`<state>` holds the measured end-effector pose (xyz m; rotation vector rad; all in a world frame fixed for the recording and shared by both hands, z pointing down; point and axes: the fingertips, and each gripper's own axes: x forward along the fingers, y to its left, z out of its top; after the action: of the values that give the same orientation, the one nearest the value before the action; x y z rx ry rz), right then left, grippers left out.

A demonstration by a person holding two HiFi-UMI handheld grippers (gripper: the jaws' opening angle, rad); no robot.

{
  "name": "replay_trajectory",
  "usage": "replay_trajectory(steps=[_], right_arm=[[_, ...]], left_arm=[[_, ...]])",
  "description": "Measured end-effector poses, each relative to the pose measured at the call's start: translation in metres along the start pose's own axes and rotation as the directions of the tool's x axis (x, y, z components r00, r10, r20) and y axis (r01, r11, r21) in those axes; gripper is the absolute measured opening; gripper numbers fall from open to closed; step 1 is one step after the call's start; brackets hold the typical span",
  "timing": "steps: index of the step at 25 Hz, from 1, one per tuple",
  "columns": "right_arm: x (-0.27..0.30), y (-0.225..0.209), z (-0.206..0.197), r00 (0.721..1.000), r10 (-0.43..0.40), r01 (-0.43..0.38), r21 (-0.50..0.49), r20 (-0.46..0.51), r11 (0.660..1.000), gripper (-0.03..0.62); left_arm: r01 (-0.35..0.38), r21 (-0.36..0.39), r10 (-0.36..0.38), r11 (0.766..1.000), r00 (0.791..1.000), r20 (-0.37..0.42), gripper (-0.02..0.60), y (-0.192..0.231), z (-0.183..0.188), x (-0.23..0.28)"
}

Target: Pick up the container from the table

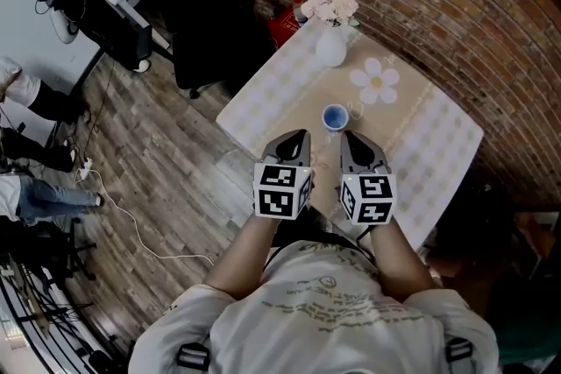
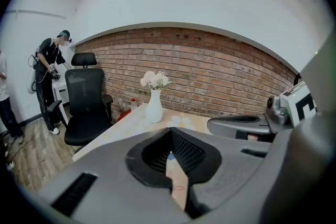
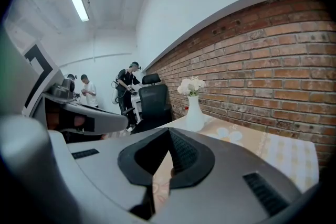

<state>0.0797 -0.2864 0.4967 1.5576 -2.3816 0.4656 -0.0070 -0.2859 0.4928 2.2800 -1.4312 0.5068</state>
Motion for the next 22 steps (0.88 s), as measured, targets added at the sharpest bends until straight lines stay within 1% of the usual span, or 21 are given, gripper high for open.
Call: replay_trajectory(steps=[6,10,12,13,16,17,19,22], right_arm=[[0.034,-0.008,-0.014,0.999,-0.018,0.018,0.014,-0.039,1.0,-0.008],[0.05,-0.013,-0.022,0.997,-0.046,0.047,0.008,-0.059,0.999,-0.008],[0.057,-0.016,-0.028,0.997,-0.044,0.045,0.008,-0.068,0.999,-0.008],[0.062,-0.016,-0.032,0.997,-0.034,0.035,0.012,-0.075,0.999,0.003],[0.074,-0.017,-0.047,0.994,0.008,-0.004,0.04,-0.109,0.999,0.17],[0.077,-0.018,-0.053,0.992,0.012,-0.007,0.043,-0.122,0.999,0.212],[0.083,-0.021,-0.062,0.99,0.0,0.004,0.031,-0.142,1.0,0.262],[0.09,-0.024,-0.069,0.99,-0.003,0.003,0.0,-0.142,1.0,0.304]], left_arm=[[0.02,0.003,-0.02,1.0,0.999,-0.026,0.003,0.021,-0.002,0.027],[0.035,-0.004,-0.035,0.999,0.998,-0.048,0.003,0.031,-0.002,0.04],[0.04,-0.006,-0.04,0.999,0.998,-0.054,0.003,0.034,-0.003,0.047],[0.042,-0.006,-0.042,0.999,0.998,-0.056,0.003,0.036,-0.003,0.051],[0.047,-0.009,-0.047,0.999,0.997,-0.065,0.003,0.039,-0.005,0.059],[0.048,-0.01,-0.049,0.999,0.996,-0.068,0.003,0.04,-0.006,0.061],[0.048,-0.011,-0.049,0.999,0.996,-0.074,0.003,0.042,-0.007,0.064],[0.041,-0.014,-0.042,0.999,0.996,-0.08,0.003,0.046,-0.009,0.067]])
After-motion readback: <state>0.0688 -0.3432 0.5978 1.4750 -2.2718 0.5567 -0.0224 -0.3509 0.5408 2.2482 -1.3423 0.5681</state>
